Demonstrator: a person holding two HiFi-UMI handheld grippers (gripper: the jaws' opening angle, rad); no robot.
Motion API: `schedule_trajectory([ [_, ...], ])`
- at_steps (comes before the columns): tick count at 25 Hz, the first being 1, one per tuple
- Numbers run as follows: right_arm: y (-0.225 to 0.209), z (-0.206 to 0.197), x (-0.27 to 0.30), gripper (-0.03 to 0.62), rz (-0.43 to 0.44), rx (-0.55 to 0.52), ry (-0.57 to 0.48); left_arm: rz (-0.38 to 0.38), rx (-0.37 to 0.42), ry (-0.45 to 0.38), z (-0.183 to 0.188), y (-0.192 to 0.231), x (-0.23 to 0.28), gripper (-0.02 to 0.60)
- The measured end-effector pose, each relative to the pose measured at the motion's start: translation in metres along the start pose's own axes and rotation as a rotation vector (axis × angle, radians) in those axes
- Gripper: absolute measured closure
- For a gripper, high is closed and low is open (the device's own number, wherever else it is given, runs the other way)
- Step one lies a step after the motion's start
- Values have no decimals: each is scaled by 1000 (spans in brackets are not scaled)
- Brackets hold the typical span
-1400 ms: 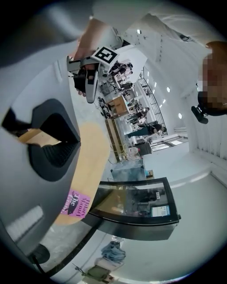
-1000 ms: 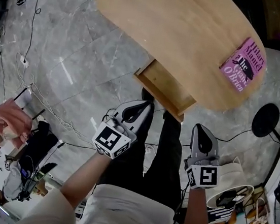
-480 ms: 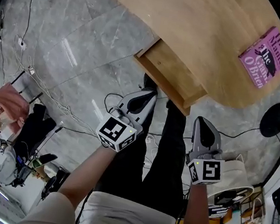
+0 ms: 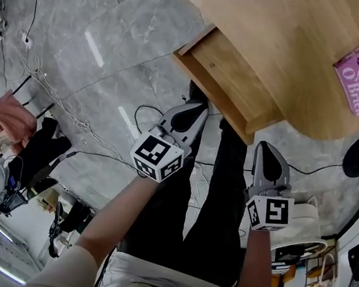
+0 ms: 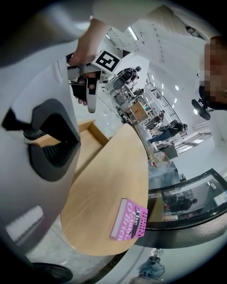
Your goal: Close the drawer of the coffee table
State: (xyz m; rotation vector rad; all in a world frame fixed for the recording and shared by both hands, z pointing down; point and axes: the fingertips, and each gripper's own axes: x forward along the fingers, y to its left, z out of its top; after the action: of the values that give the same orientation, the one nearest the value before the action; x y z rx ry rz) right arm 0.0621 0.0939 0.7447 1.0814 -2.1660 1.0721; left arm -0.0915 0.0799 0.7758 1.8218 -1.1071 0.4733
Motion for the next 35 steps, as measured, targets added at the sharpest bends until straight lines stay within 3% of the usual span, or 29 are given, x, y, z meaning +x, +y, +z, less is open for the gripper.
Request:
schedule_trajectory([
  [3, -4, -16, 12, 583, -2, 2, 19, 19, -72, 15, -18, 13, 9, 572],
  [6, -6, -32, 20, 583, 2, 8, 43, 23, -202, 27, -39, 23, 16, 563],
  [8, -6, -41, 25, 583, 5, 12, 58, 24, -284, 32, -52, 29, 21, 506],
  [13, -5, -59, 34, 583, 12, 19, 85, -4, -495, 34, -80, 40, 42, 431],
  [18, -4, -71, 38, 583, 14, 36, 98, -36, -665, -10, -90, 46, 61, 347],
  [25, -10, -83, 40, 583, 6, 66, 105, -73, -794, -71, -88, 46, 83, 266],
  [35, -19, -89, 40, 583, 2, 83, 111, -80, -841, -91, -84, 44, 88, 236],
])
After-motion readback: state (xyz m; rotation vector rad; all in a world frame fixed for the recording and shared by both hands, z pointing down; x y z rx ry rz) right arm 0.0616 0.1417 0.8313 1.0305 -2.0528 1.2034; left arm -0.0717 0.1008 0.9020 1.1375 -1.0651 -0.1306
